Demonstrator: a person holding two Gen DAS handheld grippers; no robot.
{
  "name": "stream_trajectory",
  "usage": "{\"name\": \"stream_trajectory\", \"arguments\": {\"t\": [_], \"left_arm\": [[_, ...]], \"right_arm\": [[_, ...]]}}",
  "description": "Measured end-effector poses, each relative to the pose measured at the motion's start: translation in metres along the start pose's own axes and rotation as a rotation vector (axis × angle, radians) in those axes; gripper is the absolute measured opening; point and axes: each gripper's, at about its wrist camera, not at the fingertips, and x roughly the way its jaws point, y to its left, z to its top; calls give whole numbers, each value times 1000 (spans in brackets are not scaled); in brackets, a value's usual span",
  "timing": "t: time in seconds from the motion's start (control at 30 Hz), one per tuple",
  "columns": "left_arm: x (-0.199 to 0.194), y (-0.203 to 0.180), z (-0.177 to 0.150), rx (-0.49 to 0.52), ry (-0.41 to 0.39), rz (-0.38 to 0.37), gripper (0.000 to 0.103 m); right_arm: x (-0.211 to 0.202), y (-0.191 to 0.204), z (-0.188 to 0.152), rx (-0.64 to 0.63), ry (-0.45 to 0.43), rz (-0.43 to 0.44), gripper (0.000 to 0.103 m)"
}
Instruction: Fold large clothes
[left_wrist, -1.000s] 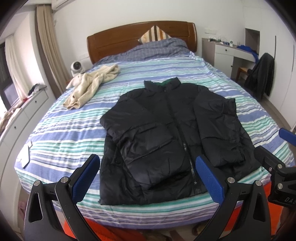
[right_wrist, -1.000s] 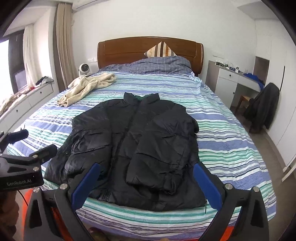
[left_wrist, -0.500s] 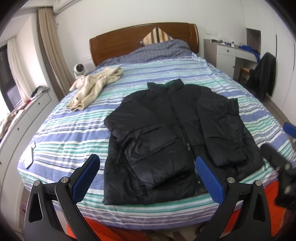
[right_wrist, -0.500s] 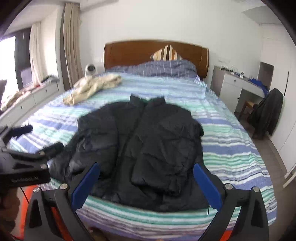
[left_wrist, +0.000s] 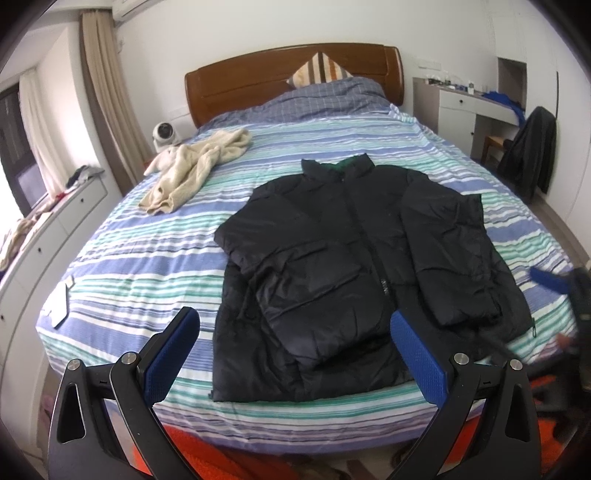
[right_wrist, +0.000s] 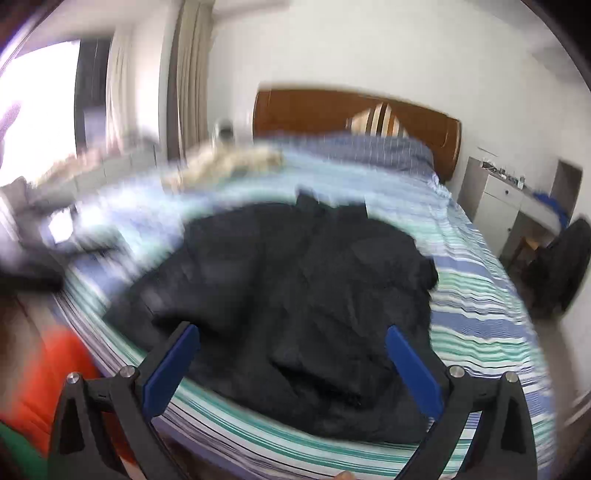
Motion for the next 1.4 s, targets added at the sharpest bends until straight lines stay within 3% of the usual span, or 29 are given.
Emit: {"name": "stream_trajectory", "arguments": {"t": [0.2,0.27,0.3,0.33,0.4,0.5,0.6,0.67,0.8,0.9,0.93,0.97,1.03,1.1,1.2,1.27,1.4], "left_arm": [[5,11,-9,-17,25,33,103],[7,16,-12,-21,39,55,103],[8,19,-13,-23,43,66,103],[8,23,-15,-29,50,79,103],[13,30,-18,-43,70,93,103],[21,36,-23,-62,99,92,103],[22,34,-22,-63,109,76,103],[19,29,-21,-53,101,70,103],[16,20,-18,-33,87,49,103],[16,17,-15,-22,93,32,103],[17,17,-15,-22,93,32,103],[18,18,-15,-21,95,34,103],[20,21,-16,-14,99,39,103],[23,23,-17,1,98,23,103],[29,18,-17,86,69,-65,103],[39,1,-18,216,68,-135,103],[69,-45,-28,463,12,-171,103]], "right_arm": [[94,-11,-21,-53,116,27,101],[106,-24,-21,12,151,73,45],[100,-35,-16,82,141,99,38],[85,-48,-9,141,102,109,20],[55,-79,5,235,25,123,16],[-7,-153,28,368,-125,49,16],[-55,-237,34,444,-219,-132,16],[-71,-292,26,494,-225,-269,16],[-49,-391,-28,604,-73,-491,16],[-12,-438,-90,732,73,-523,20],[4,-451,-118,809,147,-505,29],[10,-456,-134,854,187,-513,52],[9,-455,-166,923,190,-546,80],[-2,-443,-177,920,160,-577,80],[-21,-419,-172,873,119,-580,80],[-33,-390,-158,825,84,-557,80],[-43,-331,-137,752,10,-419,80]]}}
